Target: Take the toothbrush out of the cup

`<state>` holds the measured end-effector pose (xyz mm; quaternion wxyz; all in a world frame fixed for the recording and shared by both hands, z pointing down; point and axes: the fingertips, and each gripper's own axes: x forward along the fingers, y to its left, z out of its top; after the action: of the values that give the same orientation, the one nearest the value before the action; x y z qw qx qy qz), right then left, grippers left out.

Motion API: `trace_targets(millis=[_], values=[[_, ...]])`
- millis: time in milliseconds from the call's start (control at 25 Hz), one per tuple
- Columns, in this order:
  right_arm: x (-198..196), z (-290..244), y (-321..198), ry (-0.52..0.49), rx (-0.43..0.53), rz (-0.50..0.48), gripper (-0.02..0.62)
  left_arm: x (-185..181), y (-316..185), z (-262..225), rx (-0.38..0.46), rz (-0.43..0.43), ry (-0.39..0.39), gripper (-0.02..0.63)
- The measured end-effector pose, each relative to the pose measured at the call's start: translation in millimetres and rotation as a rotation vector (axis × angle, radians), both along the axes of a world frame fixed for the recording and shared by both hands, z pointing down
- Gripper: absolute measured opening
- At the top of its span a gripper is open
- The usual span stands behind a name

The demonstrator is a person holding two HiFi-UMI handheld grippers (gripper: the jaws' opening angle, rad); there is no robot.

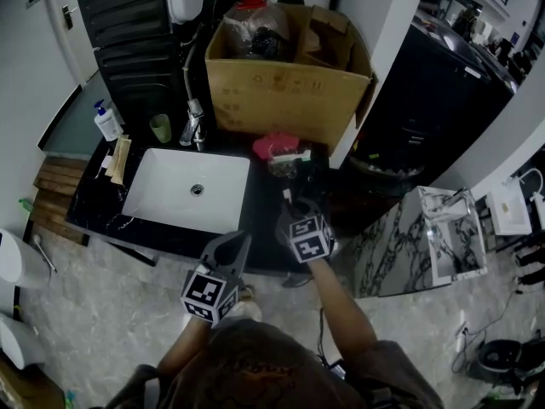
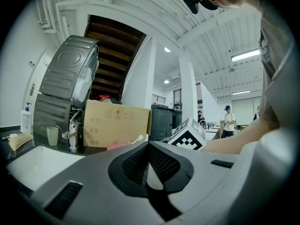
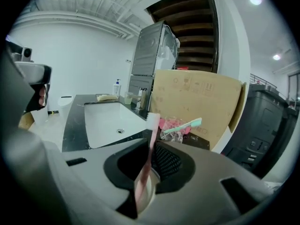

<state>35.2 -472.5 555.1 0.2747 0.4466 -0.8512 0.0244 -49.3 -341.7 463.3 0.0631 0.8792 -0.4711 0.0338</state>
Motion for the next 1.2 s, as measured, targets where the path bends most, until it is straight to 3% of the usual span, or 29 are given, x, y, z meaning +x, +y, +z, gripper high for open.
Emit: trace_targets(millis=[560, 880, 1200], values=[[5, -40, 17, -0.078, 0.053, -0.024, 0.021, 8, 11, 1, -0.011, 0.028, -0.002, 0.0], [24, -119, 30, -0.247, 0.128, -0.006, 0.021, 15, 17, 0, 0.01, 0.045, 0.015, 0.002], [35, -146, 70, -0.347, 0.149, -0.012, 0.021, 25, 30, -2, 0.012, 0.073, 0.024, 0.002]])
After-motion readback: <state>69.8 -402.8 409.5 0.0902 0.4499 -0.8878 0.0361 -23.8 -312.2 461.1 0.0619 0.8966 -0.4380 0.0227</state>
